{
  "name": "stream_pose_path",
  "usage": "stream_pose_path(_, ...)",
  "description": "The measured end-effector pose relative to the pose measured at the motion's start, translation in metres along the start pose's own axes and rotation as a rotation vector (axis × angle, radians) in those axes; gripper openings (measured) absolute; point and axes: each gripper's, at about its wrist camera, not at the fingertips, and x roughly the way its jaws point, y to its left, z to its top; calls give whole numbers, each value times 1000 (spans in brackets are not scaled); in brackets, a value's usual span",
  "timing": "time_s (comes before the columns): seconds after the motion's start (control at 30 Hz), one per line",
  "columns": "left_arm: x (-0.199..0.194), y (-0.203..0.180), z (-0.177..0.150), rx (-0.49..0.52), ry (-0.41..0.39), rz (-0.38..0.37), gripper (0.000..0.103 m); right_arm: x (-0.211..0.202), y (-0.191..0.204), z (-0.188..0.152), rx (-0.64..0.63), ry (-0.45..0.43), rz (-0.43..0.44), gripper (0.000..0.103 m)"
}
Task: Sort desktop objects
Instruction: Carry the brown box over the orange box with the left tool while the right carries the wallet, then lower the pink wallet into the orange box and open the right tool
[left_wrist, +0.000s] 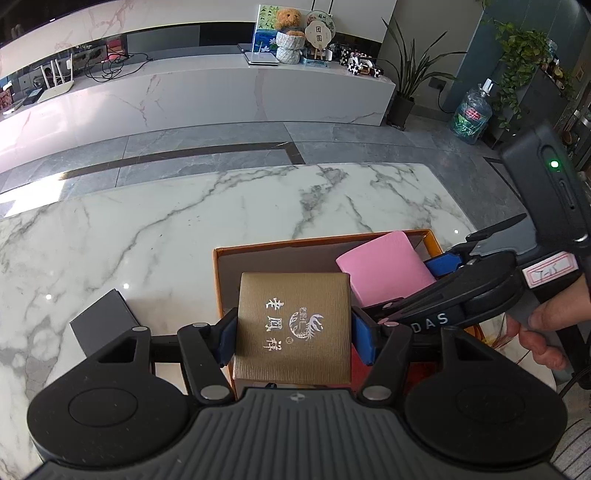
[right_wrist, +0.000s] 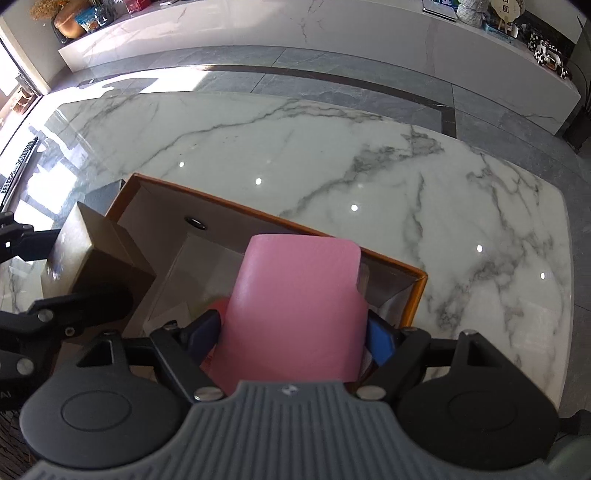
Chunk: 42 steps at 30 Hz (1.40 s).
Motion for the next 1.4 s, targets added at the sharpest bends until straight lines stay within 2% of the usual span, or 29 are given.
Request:
stream_pose_path(0.2, -4, 4, -5, -1, -2, -32, 71, 15, 20, -2, -90, 37, -130, 82)
stream_pose_path(0.37, -9, 14, -10, -16, -11, -54, 71, 3, 18, -1, -79, 40, -147, 82)
stream_pose_path(0.47, -11, 16, -11, -30, -9, -74, 71, 2, 34, -4, -201, 64, -254, 82)
stream_pose_path(0.63, -15, 16, -13, -30, -20, -84, 71, 25, 51, -10, -282, 84, -369, 82)
stream_pose_path(0.8, -19, 20, -14, -38, -14, -102, 71, 37, 41, -9, -184, 73, -285, 81)
stream_pose_path(0.9, -20, 22, -13, -44, -25, -90, 71, 34, 39, -2, -77, 62, -177, 81)
stream_pose_path(1.0, -25, 26, -9, -51, -38, -96, 71, 38, 29, 1, 71, 89, -65, 81)
stream_pose_path(1.13, -24, 27, -9, -35, -44, -66, 71, 32, 41, -5, -17, 56, -120, 81)
stream_pose_path(1.4, -22, 27, -13, -40, -47, -82, 71, 11, 33, -4, -54, 42, -181, 81)
